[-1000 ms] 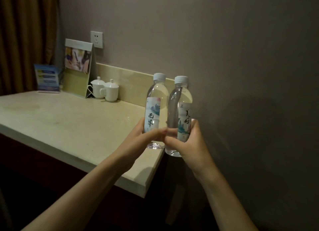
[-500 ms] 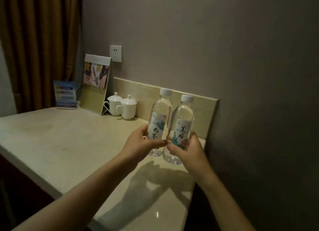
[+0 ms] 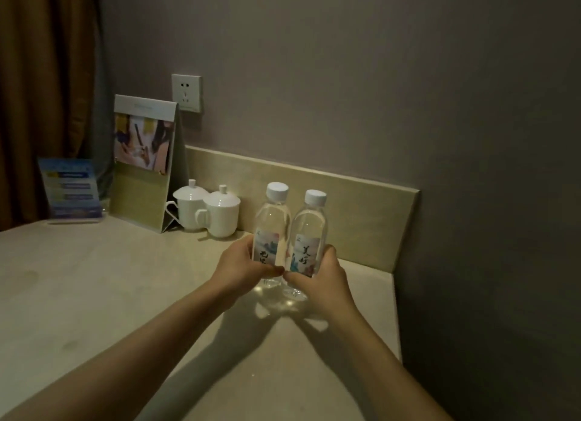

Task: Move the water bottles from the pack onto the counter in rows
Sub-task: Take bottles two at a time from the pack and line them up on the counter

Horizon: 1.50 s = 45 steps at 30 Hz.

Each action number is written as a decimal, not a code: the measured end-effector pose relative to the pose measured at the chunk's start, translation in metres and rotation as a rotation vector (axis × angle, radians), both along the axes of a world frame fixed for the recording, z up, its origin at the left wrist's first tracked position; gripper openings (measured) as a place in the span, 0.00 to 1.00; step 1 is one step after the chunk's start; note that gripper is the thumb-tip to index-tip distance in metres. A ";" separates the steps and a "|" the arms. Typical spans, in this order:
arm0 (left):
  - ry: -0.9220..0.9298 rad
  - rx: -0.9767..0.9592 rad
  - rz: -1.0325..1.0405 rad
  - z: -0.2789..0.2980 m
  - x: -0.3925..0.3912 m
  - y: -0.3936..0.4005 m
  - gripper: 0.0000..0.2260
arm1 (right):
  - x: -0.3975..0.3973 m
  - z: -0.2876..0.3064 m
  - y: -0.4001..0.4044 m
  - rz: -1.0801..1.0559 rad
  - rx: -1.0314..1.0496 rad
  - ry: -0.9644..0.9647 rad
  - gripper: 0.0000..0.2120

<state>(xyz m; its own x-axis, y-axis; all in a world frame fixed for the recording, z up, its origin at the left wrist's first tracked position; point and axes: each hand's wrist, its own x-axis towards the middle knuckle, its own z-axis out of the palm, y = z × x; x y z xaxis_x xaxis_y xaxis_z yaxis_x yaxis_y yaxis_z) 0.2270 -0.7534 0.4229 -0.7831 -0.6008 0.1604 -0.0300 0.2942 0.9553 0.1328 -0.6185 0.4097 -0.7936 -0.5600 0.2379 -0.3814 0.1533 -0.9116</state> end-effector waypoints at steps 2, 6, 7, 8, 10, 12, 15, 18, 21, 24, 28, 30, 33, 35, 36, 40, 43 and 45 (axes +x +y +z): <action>-0.010 -0.006 -0.020 0.000 -0.011 -0.021 0.18 | -0.007 -0.001 -0.019 -0.036 0.000 0.003 0.27; -0.016 -0.031 -0.041 -0.002 -0.030 -0.055 0.17 | -0.018 -0.002 -0.051 -0.084 0.004 0.007 0.28; -0.018 -0.041 -0.040 -0.003 -0.035 -0.065 0.18 | -0.020 -0.003 -0.060 -0.101 0.001 0.008 0.28; -0.025 -0.054 -0.044 -0.005 -0.040 -0.075 0.18 | -0.022 -0.006 -0.070 -0.124 -0.005 0.005 0.27; -0.036 -0.063 -0.050 -0.009 -0.049 -0.090 0.20 | -0.026 -0.011 -0.084 -0.172 -0.022 -0.002 0.27; -0.047 -0.058 -0.055 -0.015 -0.057 -0.101 0.20 | -0.030 -0.015 -0.095 -0.190 -0.025 -0.018 0.28; -0.040 -0.040 -0.071 -0.025 -0.065 -0.114 0.19 | -0.038 -0.016 -0.109 -0.194 -0.017 -0.031 0.30; -0.035 -0.037 -0.071 -0.030 -0.076 -0.126 0.22 | -0.047 -0.016 -0.122 -0.215 -0.029 -0.020 0.29; -0.038 -0.050 -0.085 -0.031 -0.087 -0.137 0.23 | -0.051 -0.017 -0.132 -0.202 -0.030 -0.040 0.31; -0.038 -0.104 -0.058 -0.033 -0.093 -0.141 0.24 | -0.055 -0.017 -0.134 -0.191 -0.001 -0.057 0.33; -0.104 -0.462 -0.047 -0.038 -0.086 -0.148 0.23 | -0.057 -0.015 -0.132 -0.311 0.346 0.113 0.34; -0.137 -0.600 -0.049 -0.037 -0.080 -0.153 0.20 | -0.057 -0.014 -0.131 -0.333 0.434 0.143 0.33; -0.188 -0.726 0.010 -0.031 -0.076 -0.155 0.17 | -0.057 -0.019 -0.133 -0.353 0.375 0.125 0.29; -0.260 -0.841 0.026 -0.027 -0.077 -0.154 0.18 | -0.055 -0.021 -0.136 -0.388 0.332 0.115 0.27; -0.294 -0.895 0.031 -0.025 -0.077 -0.153 0.19 | -0.054 -0.021 -0.137 -0.399 0.320 0.113 0.26; -0.396 -0.973 0.038 -0.022 -0.081 -0.152 0.18 | -0.054 -0.020 -0.142 -0.413 0.339 0.131 0.25; -0.420 -0.975 0.017 -0.021 -0.085 -0.153 0.17 | -0.058 -0.015 -0.146 -0.411 0.362 0.143 0.25; -0.439 -0.973 0.019 -0.021 -0.089 -0.153 0.16 | -0.059 -0.013 -0.149 -0.423 0.367 0.150 0.25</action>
